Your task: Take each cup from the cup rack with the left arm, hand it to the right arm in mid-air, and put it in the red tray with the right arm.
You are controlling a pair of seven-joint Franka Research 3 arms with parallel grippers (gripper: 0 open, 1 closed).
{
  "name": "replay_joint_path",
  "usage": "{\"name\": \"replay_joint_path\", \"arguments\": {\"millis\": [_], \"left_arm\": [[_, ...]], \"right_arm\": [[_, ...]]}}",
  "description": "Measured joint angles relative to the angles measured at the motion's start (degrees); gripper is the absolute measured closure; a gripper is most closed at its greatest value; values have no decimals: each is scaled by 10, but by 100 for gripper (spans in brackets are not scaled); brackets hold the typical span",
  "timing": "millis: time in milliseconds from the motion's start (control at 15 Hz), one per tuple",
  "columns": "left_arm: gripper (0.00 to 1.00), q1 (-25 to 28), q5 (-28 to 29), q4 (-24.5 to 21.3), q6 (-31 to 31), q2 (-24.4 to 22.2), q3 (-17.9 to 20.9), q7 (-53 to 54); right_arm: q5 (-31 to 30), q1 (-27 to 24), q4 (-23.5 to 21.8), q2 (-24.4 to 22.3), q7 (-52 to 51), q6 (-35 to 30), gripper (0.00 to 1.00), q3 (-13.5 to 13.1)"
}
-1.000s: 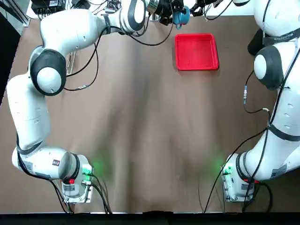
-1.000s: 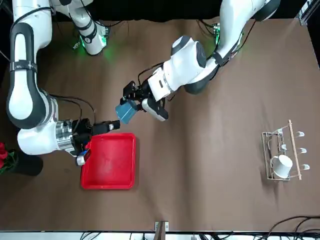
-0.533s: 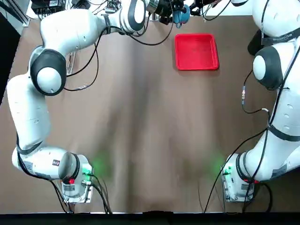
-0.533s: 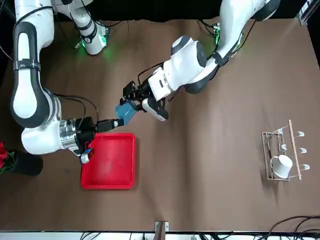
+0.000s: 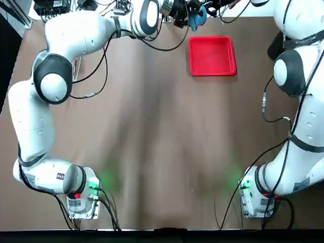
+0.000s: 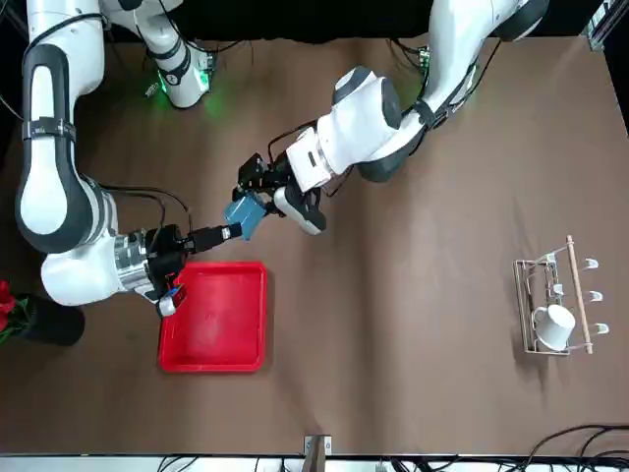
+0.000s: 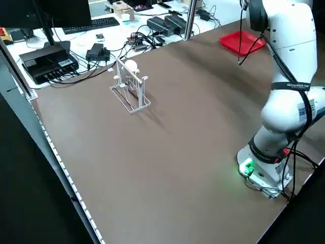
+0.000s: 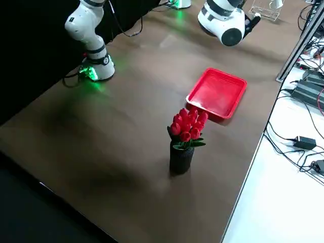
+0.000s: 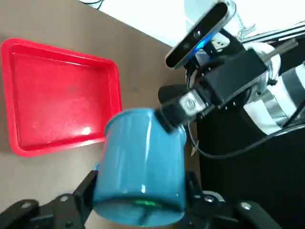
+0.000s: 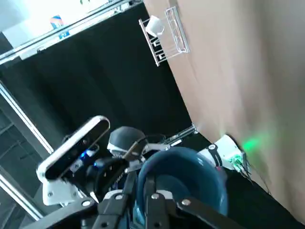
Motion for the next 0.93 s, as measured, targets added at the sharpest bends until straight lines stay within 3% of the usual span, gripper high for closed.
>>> {"name": "replay_joint_path", "arguments": {"millis": [67, 133, 400, 600, 933], "left_arm": [[7, 4, 0, 1, 5, 0, 1, -6], [0, 6, 0, 2, 6, 0, 1, -9], [0, 19, 0, 2, 6, 0, 2, -9], [0, 47, 1, -8, -15, 0, 2, -6], [0, 124, 82, -12, -195, -17, 0, -3]], "right_arm": [[0, 0, 0, 0, -5, -9, 89, 0], [0, 0, 0, 0, -6, -10, 89, 0], [-7, -1, 0, 0, -9, -10, 89, -3], [-65, -19, 0, 0, -34, -10, 89, -7], [-171, -76, 1, 0, -215, -5, 89, -9]]}}
